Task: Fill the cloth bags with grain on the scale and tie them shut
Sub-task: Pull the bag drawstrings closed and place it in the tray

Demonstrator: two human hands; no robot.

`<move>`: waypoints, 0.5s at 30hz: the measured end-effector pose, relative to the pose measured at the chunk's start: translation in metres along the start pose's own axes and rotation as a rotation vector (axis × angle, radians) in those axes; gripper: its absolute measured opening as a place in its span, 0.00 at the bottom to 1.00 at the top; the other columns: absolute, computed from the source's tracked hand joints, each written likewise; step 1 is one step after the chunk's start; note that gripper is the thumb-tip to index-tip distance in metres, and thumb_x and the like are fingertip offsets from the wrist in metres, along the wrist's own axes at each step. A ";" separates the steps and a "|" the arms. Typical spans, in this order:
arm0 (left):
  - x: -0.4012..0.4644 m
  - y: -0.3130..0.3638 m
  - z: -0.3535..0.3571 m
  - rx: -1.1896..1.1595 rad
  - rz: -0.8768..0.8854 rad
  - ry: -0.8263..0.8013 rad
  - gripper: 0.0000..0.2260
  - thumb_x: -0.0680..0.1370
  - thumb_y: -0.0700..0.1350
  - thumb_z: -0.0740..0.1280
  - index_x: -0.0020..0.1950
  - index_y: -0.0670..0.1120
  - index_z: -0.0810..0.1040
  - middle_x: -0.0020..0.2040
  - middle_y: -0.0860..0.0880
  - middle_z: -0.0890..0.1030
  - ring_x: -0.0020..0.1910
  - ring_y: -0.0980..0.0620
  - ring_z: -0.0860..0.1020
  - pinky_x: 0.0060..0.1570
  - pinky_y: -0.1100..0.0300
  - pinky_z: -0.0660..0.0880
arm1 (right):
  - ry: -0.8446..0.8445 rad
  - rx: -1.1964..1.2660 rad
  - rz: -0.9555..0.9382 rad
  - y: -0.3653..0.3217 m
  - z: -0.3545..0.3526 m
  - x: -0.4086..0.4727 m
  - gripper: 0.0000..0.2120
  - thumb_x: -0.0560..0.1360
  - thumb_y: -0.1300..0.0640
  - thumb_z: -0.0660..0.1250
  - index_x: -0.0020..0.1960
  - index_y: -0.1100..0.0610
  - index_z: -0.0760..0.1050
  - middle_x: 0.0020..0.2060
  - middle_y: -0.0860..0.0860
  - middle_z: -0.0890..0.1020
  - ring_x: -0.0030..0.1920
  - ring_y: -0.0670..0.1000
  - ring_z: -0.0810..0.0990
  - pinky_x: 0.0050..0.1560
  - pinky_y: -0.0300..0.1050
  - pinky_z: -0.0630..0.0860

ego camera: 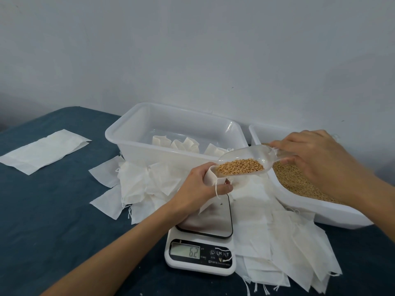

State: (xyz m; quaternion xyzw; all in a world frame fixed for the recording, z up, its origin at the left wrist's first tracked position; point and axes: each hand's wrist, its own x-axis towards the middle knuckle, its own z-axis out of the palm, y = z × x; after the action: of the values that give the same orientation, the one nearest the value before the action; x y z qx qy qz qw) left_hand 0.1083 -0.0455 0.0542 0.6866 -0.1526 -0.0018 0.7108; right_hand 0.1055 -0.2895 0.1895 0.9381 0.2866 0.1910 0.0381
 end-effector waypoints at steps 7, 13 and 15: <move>0.000 0.000 0.001 -0.020 -0.011 -0.002 0.14 0.77 0.38 0.76 0.62 0.44 0.83 0.57 0.46 0.86 0.59 0.46 0.83 0.61 0.56 0.78 | -0.008 -0.004 0.009 -0.002 -0.001 -0.001 0.17 0.77 0.66 0.70 0.64 0.58 0.81 0.49 0.52 0.83 0.50 0.58 0.80 0.59 0.53 0.66; 0.000 -0.001 0.000 -0.006 0.003 0.020 0.12 0.79 0.41 0.74 0.62 0.44 0.83 0.57 0.48 0.86 0.59 0.49 0.83 0.60 0.57 0.77 | -0.010 -0.005 0.007 -0.002 -0.001 -0.001 0.17 0.76 0.66 0.71 0.65 0.58 0.80 0.49 0.51 0.83 0.50 0.58 0.79 0.59 0.52 0.66; 0.001 -0.001 0.000 0.000 0.001 0.017 0.12 0.79 0.41 0.74 0.63 0.45 0.83 0.58 0.49 0.86 0.60 0.49 0.83 0.63 0.54 0.77 | -0.008 -0.012 0.002 -0.003 -0.001 -0.001 0.17 0.76 0.65 0.71 0.65 0.58 0.81 0.49 0.52 0.83 0.51 0.58 0.80 0.59 0.52 0.66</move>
State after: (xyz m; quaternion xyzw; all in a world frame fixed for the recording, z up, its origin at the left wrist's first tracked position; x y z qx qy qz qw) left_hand 0.1092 -0.0460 0.0530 0.6866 -0.1469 0.0042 0.7120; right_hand 0.1032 -0.2876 0.1898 0.9388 0.2845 0.1891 0.0448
